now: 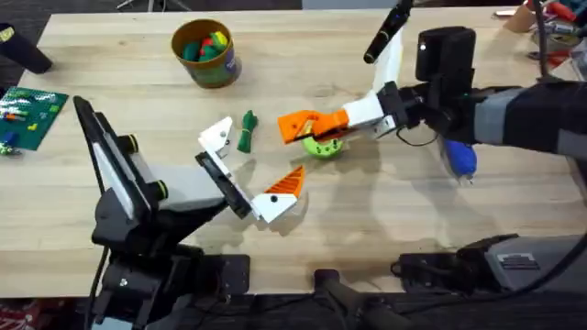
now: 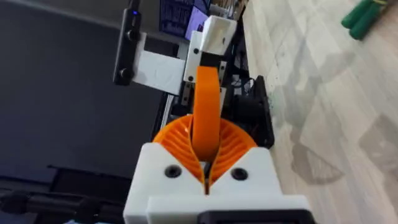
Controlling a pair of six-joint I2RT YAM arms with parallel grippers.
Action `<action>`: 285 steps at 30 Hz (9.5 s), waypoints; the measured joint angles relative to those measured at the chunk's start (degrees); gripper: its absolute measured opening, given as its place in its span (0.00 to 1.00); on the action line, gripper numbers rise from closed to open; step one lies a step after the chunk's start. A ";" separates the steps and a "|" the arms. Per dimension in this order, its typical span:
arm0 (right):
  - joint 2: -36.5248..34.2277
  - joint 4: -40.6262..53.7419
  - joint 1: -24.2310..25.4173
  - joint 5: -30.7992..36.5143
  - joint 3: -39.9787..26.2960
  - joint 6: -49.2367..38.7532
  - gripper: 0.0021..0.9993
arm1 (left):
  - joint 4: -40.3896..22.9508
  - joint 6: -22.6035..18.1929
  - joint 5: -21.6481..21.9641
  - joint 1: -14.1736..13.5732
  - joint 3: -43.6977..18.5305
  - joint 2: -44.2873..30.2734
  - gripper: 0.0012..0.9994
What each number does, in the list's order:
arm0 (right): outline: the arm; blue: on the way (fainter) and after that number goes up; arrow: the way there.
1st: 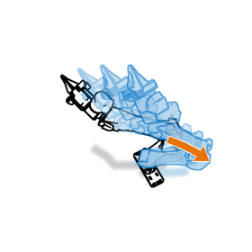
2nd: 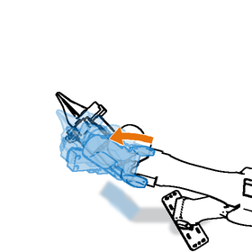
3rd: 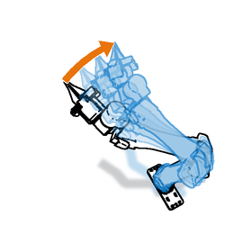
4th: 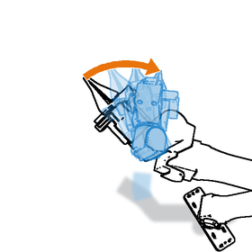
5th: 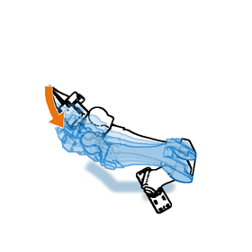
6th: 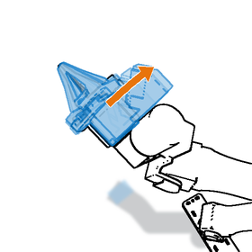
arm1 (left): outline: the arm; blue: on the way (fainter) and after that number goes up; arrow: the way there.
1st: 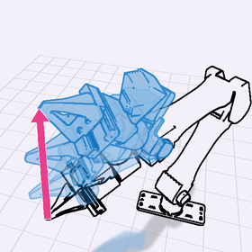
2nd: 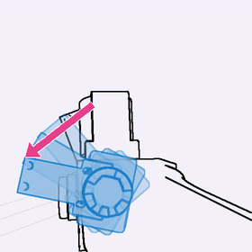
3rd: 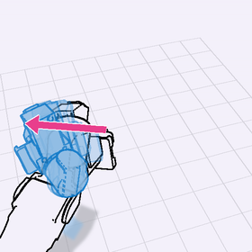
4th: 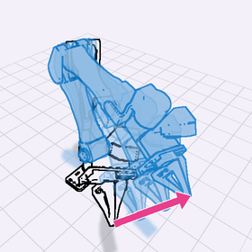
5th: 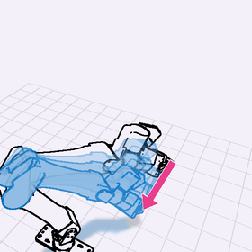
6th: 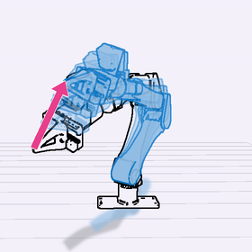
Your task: Pick up the gripper from the table and insert it into the empty holder that is missing its gripper. Then pick up a screw, insert it into the mounting hole, and use the screwdriver to tighten it. Finally, clean up the table by picking up the vegetable and placing it into the bucket.
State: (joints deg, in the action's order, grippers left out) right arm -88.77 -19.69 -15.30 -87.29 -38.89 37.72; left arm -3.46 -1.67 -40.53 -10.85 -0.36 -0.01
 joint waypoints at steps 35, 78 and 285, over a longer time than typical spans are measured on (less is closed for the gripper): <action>-12.90 -2.39 -11.64 0.00 -9.30 8.58 0.02 | 0.02 0.00 0.00 0.00 0.00 0.02 0.99; -12.64 24.55 -11.46 0.05 -9.81 -4.44 0.02 | -0.78 1.58 -9.02 0.00 0.00 0.02 0.99; -13.42 -9.86 -15.94 5.46 -10.24 24.37 0.01 | -1.14 4.02 -10.66 0.20 0.00 0.00 0.99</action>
State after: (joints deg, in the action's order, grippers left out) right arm -102.19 -29.55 -31.24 -81.83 -49.12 62.10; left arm -4.60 2.35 -51.20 -10.66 -0.36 -0.01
